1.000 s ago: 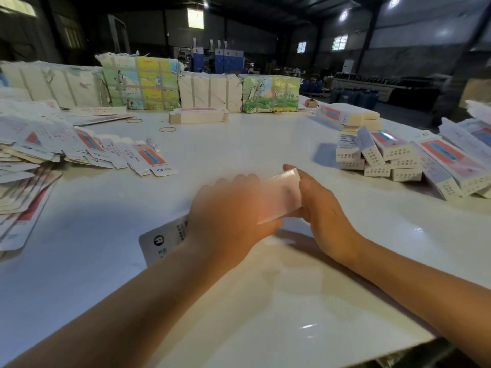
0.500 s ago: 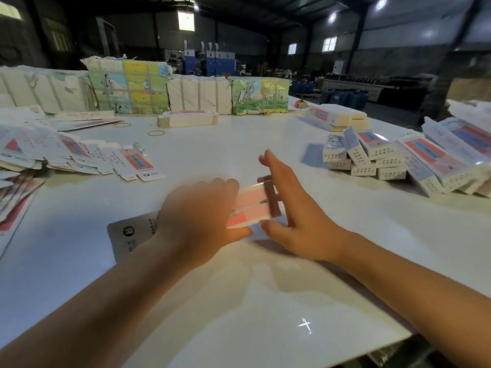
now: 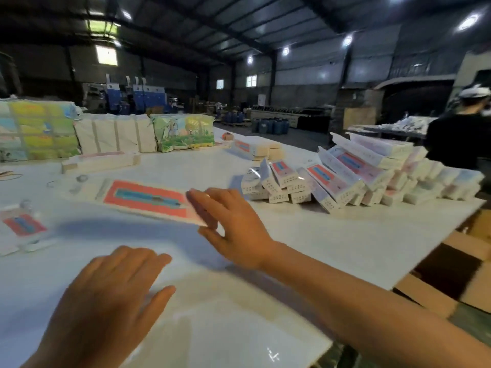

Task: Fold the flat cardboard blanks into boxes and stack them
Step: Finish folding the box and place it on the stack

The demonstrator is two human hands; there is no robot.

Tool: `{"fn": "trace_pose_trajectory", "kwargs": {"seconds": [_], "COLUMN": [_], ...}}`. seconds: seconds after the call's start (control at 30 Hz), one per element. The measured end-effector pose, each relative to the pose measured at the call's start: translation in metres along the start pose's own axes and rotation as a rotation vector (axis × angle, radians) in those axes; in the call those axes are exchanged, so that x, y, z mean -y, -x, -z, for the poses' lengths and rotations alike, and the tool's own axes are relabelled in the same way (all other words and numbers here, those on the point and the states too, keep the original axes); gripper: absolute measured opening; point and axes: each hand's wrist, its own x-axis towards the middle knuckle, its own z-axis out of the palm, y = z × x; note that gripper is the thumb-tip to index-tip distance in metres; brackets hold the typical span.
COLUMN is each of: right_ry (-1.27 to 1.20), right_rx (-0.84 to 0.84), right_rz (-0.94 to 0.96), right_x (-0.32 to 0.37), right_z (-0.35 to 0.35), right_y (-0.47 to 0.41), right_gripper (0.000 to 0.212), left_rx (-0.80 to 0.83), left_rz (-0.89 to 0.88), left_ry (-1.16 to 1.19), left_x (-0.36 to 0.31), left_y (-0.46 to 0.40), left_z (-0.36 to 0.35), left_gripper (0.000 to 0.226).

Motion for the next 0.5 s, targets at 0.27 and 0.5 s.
{"fn": "trace_pose_trajectory", "kwargs": {"seconds": [0.27,0.5], "right_ry": [0.317,0.711], "right_rx": [-0.437,0.101], "right_rz": [-0.761,-1.082], "right_x": [-0.161,-0.202], "right_z": [0.086,0.087], "right_y": [-0.011,0.036], "right_gripper": [0.024,0.039], "left_rx": [0.19,0.228], "left_rz": [-0.086,0.018], "left_ry": [0.184,0.203], "left_x": [0.01,0.006], "left_y": [0.009,0.007], "left_z": [-0.028,-0.02], "left_gripper": [0.032,0.037]}}
